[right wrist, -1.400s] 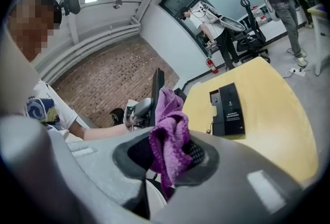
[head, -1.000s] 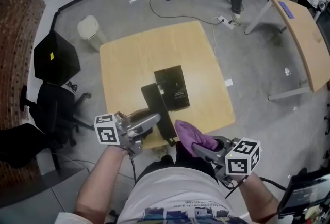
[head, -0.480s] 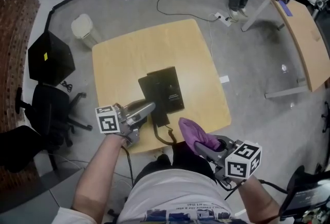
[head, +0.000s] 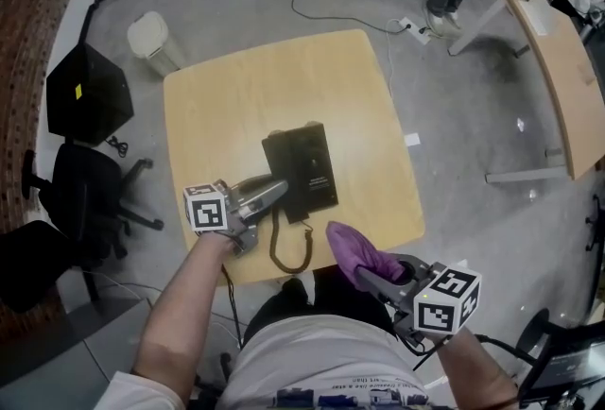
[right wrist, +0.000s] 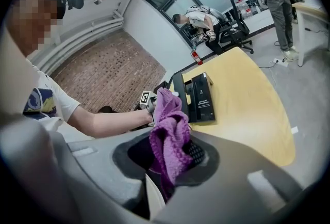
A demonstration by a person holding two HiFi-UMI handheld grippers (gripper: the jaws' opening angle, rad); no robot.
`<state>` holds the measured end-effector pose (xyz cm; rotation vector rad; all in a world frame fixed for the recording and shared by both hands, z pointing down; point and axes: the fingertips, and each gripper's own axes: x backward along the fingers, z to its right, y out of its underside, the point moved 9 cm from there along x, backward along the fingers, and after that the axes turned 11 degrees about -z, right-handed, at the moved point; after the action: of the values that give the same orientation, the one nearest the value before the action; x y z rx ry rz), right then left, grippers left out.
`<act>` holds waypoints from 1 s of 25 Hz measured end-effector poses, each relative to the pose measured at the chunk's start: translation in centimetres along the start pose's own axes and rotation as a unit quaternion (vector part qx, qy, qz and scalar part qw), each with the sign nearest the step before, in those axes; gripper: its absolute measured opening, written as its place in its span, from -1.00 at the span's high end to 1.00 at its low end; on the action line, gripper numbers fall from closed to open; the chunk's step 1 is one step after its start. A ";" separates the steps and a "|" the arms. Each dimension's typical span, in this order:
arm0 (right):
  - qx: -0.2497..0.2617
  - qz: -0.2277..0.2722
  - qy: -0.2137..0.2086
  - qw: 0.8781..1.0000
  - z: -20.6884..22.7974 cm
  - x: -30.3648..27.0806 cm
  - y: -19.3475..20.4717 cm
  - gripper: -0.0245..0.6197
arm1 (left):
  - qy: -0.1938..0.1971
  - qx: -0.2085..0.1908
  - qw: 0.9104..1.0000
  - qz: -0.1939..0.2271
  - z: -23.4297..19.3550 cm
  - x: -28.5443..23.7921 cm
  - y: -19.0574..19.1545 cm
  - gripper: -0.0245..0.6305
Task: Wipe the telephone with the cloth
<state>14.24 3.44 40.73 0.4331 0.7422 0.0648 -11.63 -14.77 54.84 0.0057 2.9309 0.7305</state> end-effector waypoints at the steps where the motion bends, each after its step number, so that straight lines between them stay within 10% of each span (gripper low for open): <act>1: -0.001 -0.003 -0.001 1.000 0.0 0.0 -0.1 0.66 | -0.003 0.001 1.000 -0.005 -0.3 -0.1 0.2 0.67; 25: -0.004 -0.030 -0.025 0.999 1.9 -0.8 -3.2 0.66 | -0.025 0.052 0.998 -0.038 -3.9 -1.2 0.9 0.66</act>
<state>14.57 -0.32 41.18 0.4037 0.7061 -0.0003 -10.94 -15.83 58.85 -0.0766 2.8994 0.5571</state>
